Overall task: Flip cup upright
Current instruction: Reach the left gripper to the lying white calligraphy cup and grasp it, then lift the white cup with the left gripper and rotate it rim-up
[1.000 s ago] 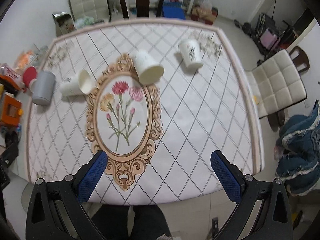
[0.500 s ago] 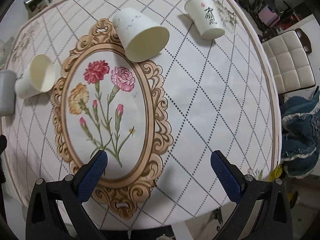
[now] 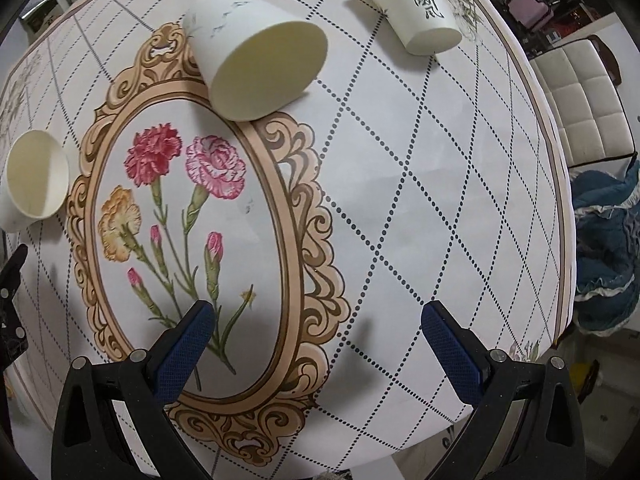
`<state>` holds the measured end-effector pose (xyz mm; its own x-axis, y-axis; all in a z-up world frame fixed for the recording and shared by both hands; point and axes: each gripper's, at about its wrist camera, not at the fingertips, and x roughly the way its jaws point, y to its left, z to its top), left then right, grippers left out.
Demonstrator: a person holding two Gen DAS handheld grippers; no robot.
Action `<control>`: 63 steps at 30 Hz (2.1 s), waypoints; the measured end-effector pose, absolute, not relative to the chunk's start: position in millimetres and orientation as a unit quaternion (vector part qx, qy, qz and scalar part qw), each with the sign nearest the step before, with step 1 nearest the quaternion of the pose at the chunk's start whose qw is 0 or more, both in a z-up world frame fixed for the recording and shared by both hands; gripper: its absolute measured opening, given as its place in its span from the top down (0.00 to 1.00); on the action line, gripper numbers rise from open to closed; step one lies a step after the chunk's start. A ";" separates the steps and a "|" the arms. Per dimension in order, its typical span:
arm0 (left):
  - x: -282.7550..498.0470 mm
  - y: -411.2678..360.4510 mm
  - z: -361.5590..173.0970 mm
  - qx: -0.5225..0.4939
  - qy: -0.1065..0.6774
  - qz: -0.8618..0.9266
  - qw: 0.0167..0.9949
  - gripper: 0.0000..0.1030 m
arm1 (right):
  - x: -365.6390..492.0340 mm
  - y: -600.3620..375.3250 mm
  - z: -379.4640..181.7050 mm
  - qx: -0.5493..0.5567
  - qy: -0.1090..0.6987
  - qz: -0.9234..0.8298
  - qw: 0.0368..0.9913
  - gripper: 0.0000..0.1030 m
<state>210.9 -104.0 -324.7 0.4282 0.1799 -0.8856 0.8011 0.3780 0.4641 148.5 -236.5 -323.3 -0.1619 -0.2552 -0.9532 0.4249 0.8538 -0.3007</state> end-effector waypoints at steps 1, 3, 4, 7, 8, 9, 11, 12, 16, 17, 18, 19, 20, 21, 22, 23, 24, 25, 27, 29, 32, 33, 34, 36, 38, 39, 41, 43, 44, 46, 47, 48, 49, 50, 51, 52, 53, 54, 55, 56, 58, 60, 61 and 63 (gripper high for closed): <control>209.4 -108.0 -328.9 0.512 0.483 -0.235 0.671 0.24 | 148.8 -237.2 -323.9 0.059 0.715 -0.265 0.644 0.00; 210.8 -111.2 -335.4 0.519 0.484 -0.240 0.662 0.26 | 149.1 -236.5 -323.9 0.057 0.716 -0.268 0.642 0.00; 212.4 -113.1 -338.3 0.521 0.485 -0.243 0.659 0.26 | 146.3 -239.9 -325.9 0.057 0.715 -0.269 0.642 0.00; 214.9 -118.7 -345.2 0.526 0.483 -0.243 0.656 0.31 | 145.1 -246.2 -326.5 0.058 0.716 -0.271 0.641 0.00; 215.9 -119.6 -345.9 0.526 0.482 -0.243 0.658 0.32 | 145.2 -249.0 -327.0 0.057 0.716 -0.272 0.640 0.00; 218.2 -120.1 -345.7 0.524 0.481 -0.244 0.659 0.33 | 145.2 -250.2 -326.9 0.057 0.716 -0.273 0.640 0.00; 221.3 -120.5 -344.4 0.519 0.480 -0.242 0.664 0.34 | 147.3 -253.6 -327.9 0.059 0.717 -0.273 0.639 0.00; 222.4 -120.4 -343.8 0.517 0.481 -0.241 0.666 0.34 | 148.0 -254.7 -327.7 0.058 0.717 -0.274 0.638 0.00; 227.1 -117.7 -340.4 0.502 0.488 -0.234 0.674 0.35 | 152.3 -256.2 -327.0 0.058 0.717 -0.276 0.638 0.00; 227.2 -117.0 -338.9 0.497 0.492 -0.232 0.676 0.36 | 152.9 -254.0 -327.5 0.058 0.716 -0.277 0.638 0.00; 228.3 -115.5 -336.8 0.488 0.497 -0.230 0.679 0.36 | 154.3 -253.8 -327.0 0.058 0.716 -0.278 0.638 0.00; 229.1 -113.8 -334.2 0.478 0.504 -0.229 0.682 0.36 | 154.9 -249.5 -326.8 0.057 0.716 -0.279 0.638 0.00; 229.5 -111.7 -330.7 0.467 0.511 -0.227 0.685 0.36 | 156.0 -250.0 -326.5 0.057 0.716 -0.279 0.638 0.00; 229.6 -110.3 -328.1 0.459 0.516 -0.225 0.687 0.36 | 157.8 -252.1 -324.9 0.057 0.715 -0.280 0.638 0.00; 229.3 -108.1 -324.0 0.446 0.524 -0.223 0.691 0.36 | 157.8 -249.1 -325.5 0.056 0.715 -0.281 0.638 0.00; 228.0 -106.5 -319.8 0.434 0.530 -0.221 0.694 0.36 | 159.2 -250.5 -323.9 0.055 0.714 -0.282 0.638 0.00; 226.8 -104.4 -315.3 0.423 0.535 -0.218 0.698 0.36 | 160.5 -252.1 -321.9 0.054 0.717 -0.283 0.635 0.00; 224.6 -102.0 -310.4 0.413 0.540 -0.214 0.702 0.36 | 161.8 -253.6 -319.7 0.054 0.715 -0.284 0.637 0.00; 220.5 -97.8 -303.5 0.395 0.549 -0.206 0.707 0.36 | 162.9 -252.5 -316.1 0.054 0.712 -0.285 0.639 0.00; 213.9 -92.5 -294.6 0.368 0.565 -0.196 0.712 0.36 | 162.3 -248.3 -313.3 0.054 0.711 -0.286 0.640 0.00; 203.4 -85.4 -284.2 0.330 0.587 -0.183 0.716 0.36 | 155.9 -236.1 -308.2 0.049 0.710 -0.285 0.642 0.00; 198.8 -84.7 -282.0 0.320 0.593 -0.180 0.716 0.37 | 153.5 -236.2 -306.2 0.046 0.710 -0.284 0.642 0.00; 193.5 -83.3 -280.1 0.307 0.602 -0.175 0.716 0.37 | 150.3 -234.4 -304.9 0.044 0.710 -0.283 0.643 0.00; 184.2 -80.1 -279.0 0.277 0.624 -0.164 0.712 0.37 | 143.8 -235.1 -302.8 0.040 0.712 -0.278 0.643 0.00; 173.4 -77.9 -278.1 0.245 0.646 -0.149 0.708 0.37 | 136.7 -237.3 -301.4 0.037 0.715 -0.275 0.642 0.00; 169.1 -78.2 -277.4 0.233 0.652 -0.143 0.707 0.37 | 132.1 -240.3 -301.6 0.036 0.718 -0.272 0.640 0.00; 158.7 -76.9 -277.0 0.202 0.667 -0.129 0.705 0.37 | 131.1 -245.4 -302.9 0.034 0.723 -0.269 0.635 0.00; 149.0 -78.1 -276.5 0.176 0.678 -0.117 0.704 0.37 | 121.0 -250.5 -305.2 0.036 0.725 -0.264 0.635 0.00; 144.7 -78.7 -277.0 0.163 0.684 -0.111 0.702 0.37 | 117.8 -254.3 -305.7 0.036 0.726 -0.262 0.634 0.00; 136.4 -78.2 -281.2 0.124 0.702 -0.100 0.694 0.37 | 111.6 -263.1 -308.1 0.038 0.728 -0.257 0.634 0.00; 132.7 -77.6 -284.4 0.102 0.710 -0.094 0.690 0.37 | 108.4 -266.3 -309.7 0.039 0.730 -0.254 0.634 0.00; 130.4 -76.8 -287.0 0.083 0.718 -0.091 0.686 0.37 | 106.0 -270.9 -312.4 0.040 0.732 -0.250 0.633 0.00; 128.1 -74.9 -291.8 0.056 0.727 -0.085 0.679 0.37 | 105.0 -274.4 -315.0 0.039 0.734 -0.247 0.632 0.00; 126.8 -73.2 -296.2 0.034 0.735 -0.081 0.673 0.37 | 103.8 -277.8 -317.5 0.037 0.736 -0.245 0.630 0.00; 125.9 -70.5 -304.1 0.000 0.746 -0.078 0.661 0.37 | 100.9 -280.9 -320.4 0.037 0.737 -0.243 0.630 0.00; 123.4 -69.1 -309.4 -0.018 0.753 -0.075 0.654 0.37 | 99.3 -281.3 -321.6 0.036 0.739 -0.242 0.628 0.00; 123.6 -66.9 -315.5 -0.038 0.759 -0.071 0.646 0.37 | 99.9 -282.5 -323.0 0.034 0.740 -0.241 0.627 0.00; 124.2 -64.1 -321.3 -0.054 0.762 -0.064 0.642 0.37 | 99.7 -285.7 -327.1 0.028 0.744 -0.242 0.622 0.00; 125.0 -62.0 -326.0 -0.063 0.763 -0.058 0.640 0.37 | 98.8 -288.6 -330.0 0.024 0.745 -0.243 0.621 0.00; 126.3 -64.4 -327.8 -0.069 0.764 -0.054 0.639 0.37 | 98.8 -290.8 -332.9 0.020 0.746 -0.243 0.619 0.00; 129.7 -65.0 -332.8 -0.076 0.765 -0.047 0.637 0.37 | 99.3 -297.3 -338.3 0.016 0.749 -0.245 0.616 0.00; 133.3 -66.3 -336.6 -0.076 0.767 -0.047 0.636 0.37 | 98.8 -303.7 -342.0 0.016 0.749 -0.247 0.614 0.00; 134.8 -66.3 -338.7 -0.075 0.768 -0.047 0.634 0.37 | 98.2 -306.9 -343.6 0.017 0.750 -0.247 0.613 0.00; 136.2 -66.9 -341.0 -0.072 0.769 -0.051 0.633 0.37 | 97.4 -310.9 -345.8 0.018 0.751 -0.248 0.612 0.00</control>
